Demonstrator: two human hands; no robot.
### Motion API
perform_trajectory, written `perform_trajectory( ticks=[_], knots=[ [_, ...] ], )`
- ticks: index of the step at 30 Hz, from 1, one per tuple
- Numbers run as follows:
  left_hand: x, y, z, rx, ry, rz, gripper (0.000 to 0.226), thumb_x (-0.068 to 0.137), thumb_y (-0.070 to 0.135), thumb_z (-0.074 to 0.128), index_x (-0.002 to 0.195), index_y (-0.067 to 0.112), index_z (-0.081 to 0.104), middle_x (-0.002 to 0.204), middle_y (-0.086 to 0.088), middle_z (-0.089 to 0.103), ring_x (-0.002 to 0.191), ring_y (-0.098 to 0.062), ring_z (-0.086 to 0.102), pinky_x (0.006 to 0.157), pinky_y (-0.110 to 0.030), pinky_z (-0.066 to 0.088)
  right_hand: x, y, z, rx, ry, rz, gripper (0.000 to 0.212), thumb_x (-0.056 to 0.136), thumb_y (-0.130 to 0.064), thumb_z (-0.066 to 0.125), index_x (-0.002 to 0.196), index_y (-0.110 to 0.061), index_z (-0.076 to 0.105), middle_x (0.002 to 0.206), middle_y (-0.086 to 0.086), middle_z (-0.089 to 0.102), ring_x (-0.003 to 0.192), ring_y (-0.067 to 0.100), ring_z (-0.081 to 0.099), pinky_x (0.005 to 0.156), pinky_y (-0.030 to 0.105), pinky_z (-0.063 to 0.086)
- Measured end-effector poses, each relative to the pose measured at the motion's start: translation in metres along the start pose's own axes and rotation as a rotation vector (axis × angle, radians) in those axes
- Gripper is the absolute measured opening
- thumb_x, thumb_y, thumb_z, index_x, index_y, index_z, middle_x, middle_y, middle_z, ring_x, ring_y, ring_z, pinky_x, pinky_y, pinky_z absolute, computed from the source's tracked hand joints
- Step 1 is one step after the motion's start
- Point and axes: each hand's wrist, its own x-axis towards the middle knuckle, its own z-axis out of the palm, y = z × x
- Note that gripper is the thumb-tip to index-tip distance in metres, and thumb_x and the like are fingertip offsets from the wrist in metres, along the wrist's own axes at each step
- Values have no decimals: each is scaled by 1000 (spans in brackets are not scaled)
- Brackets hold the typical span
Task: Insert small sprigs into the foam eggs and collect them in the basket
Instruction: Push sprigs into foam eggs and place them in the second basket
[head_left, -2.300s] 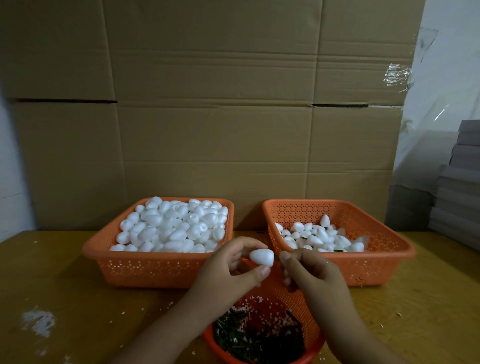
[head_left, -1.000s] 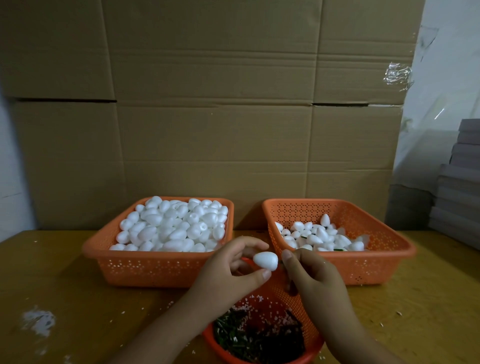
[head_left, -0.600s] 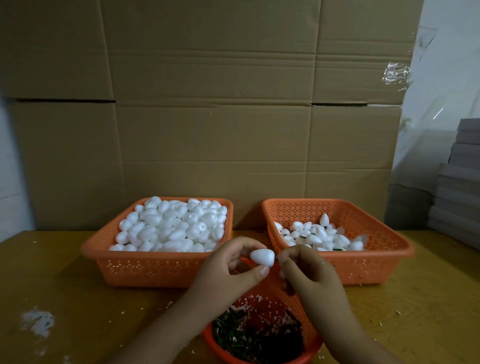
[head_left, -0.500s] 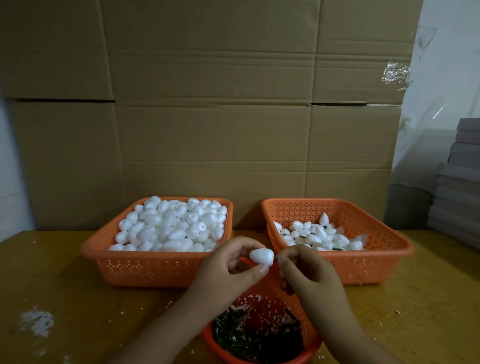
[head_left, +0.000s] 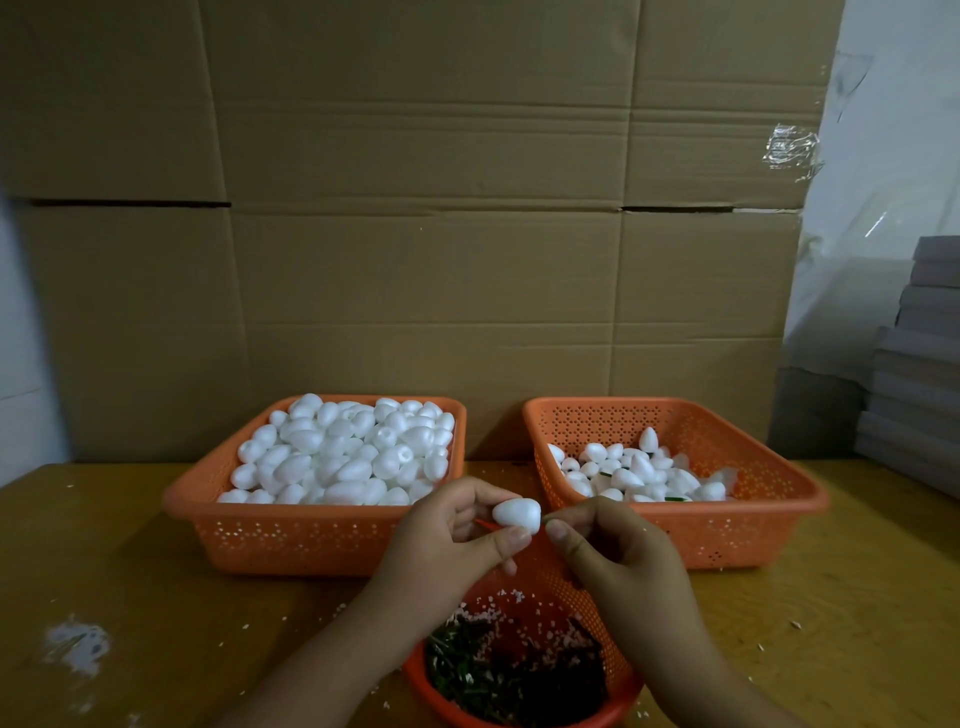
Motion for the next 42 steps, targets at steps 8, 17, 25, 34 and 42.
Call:
perform_trajectory(
  ticks=[8,17,25,34,42],
  knots=[
    [1,0,0,-19,6,-36,22,80,14,77,100,12,70,93,-3,76,68,-16,70,70,-21,54,0,-1,-1,0,-17,-18,16,84,-7,71,74,-20,73,69,-11,71,66,-1,63,60,11,45],
    [0,5,2,-17,-12,-34,34,72,30,77,101,13,68,92,-1,75,69,-16,70,70,-23,55,1,2,0,26,-19,-14,14,86,-13,69,75,-21,72,66,-8,68,61,0,60,59,17,43],
    [-3,6,3,77,-59,10,32,82,15,77,108,28,64,100,6,73,81,-12,71,74,-21,55,3,4,0,93,-23,-9,22,92,-21,60,71,-21,68,58,0,60,55,7,54,57,24,44],
    [-3,4,3,103,-65,51,36,83,15,77,111,34,63,98,4,72,84,-15,70,79,-29,58,4,5,0,117,-23,-5,29,89,-35,56,68,-16,64,60,7,61,56,11,55,56,24,44],
    [-4,7,4,97,-55,84,31,84,15,76,101,40,66,102,7,72,83,-9,69,78,-25,56,3,3,0,123,-32,-25,40,82,-44,53,63,-10,62,55,4,59,52,9,53,53,18,42]
  ],
)
